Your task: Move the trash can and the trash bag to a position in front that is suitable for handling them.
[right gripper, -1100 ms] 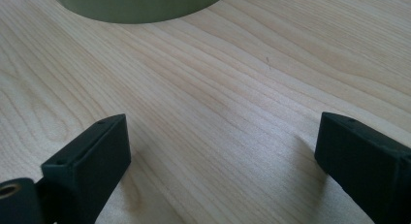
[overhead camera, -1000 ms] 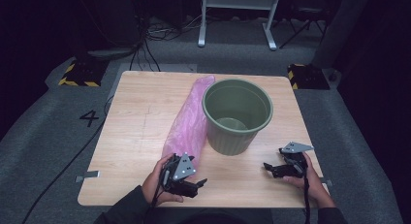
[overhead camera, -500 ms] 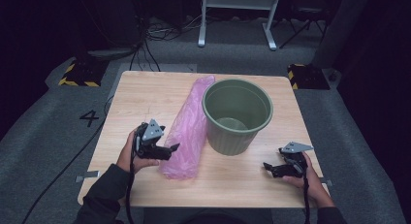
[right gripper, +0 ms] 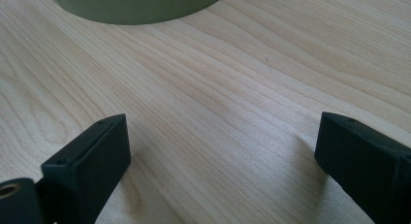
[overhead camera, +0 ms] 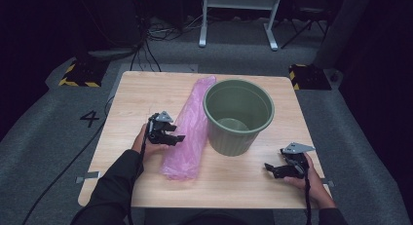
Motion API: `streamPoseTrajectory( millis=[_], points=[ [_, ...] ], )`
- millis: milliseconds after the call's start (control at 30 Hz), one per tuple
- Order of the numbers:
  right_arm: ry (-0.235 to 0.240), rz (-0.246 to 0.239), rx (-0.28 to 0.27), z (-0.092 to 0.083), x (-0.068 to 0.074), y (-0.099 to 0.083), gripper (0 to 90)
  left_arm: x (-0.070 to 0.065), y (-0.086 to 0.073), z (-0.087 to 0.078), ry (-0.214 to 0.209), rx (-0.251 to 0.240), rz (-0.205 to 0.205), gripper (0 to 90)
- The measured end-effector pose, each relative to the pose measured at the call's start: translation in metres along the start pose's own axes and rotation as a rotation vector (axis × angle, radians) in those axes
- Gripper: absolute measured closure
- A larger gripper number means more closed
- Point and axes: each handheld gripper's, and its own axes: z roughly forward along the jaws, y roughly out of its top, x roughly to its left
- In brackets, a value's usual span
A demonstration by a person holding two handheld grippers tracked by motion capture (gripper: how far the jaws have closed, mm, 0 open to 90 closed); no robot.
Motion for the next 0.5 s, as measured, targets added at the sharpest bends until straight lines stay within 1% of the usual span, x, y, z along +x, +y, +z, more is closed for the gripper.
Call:
streamPoseTrajectory(
  millis=[33,67,100,133,167,233,267,300,333,367,400,500],
  points=[
    [0.0,0.0,0.0,0.0,0.0,0.0,5.7,-0.002,0.0,0.004,0.035,0.034,0.007,46.5],
    [0.0,0.0,0.0,0.0,0.0,0.0,5.7,-0.002,0.0,0.004,0.035,0.034,0.007,49.2],
    [0.001,-0.001,0.0,0.0,0.0,0.0,5.7,-0.004,-0.001,0.005,0.03,0.036,0.01,49.2],
    [0.001,-0.002,0.0,0.0,0.0,0.0,5.7,-0.005,-0.003,0.006,0.013,0.038,0.016,52.9],
    [0.001,-0.002,0.0,0.0,0.0,0.0,5.7,-0.008,-0.005,0.006,-0.026,0.048,0.027,53.2],
    [0.001,-0.002,0.0,0.0,0.0,0.0,5.7,-0.017,-0.012,0.004,-0.045,0.047,0.062,53.2],
    [0.001,-0.002,0.0,0.0,0.0,0.0,5.7,-0.017,-0.012,0.004,-0.045,0.047,0.062,53.3],
    [0.001,-0.001,0.0,0.0,0.0,0.0,5.7,-0.021,-0.017,0.001,-0.061,0.045,0.065,55.8],
    [0.001,-0.001,0.0,0.0,0.0,0.0,5.7,-0.021,-0.017,0.001,-0.061,0.045,0.065,57.6],
    [0.0,0.0,0.0,0.0,0.0,0.0,5.7,-0.025,-0.021,-0.002,-0.049,0.039,0.07,58.5],
    [0.0,-0.001,0.0,0.0,0.0,0.0,5.7,-0.026,-0.023,-0.004,-0.058,0.041,0.07,60.4],
    [0.002,-0.002,0.0,0.0,0.0,0.0,5.7,-0.03,-0.028,-0.008,-0.057,0.043,0.085,66.5]
  ],
)
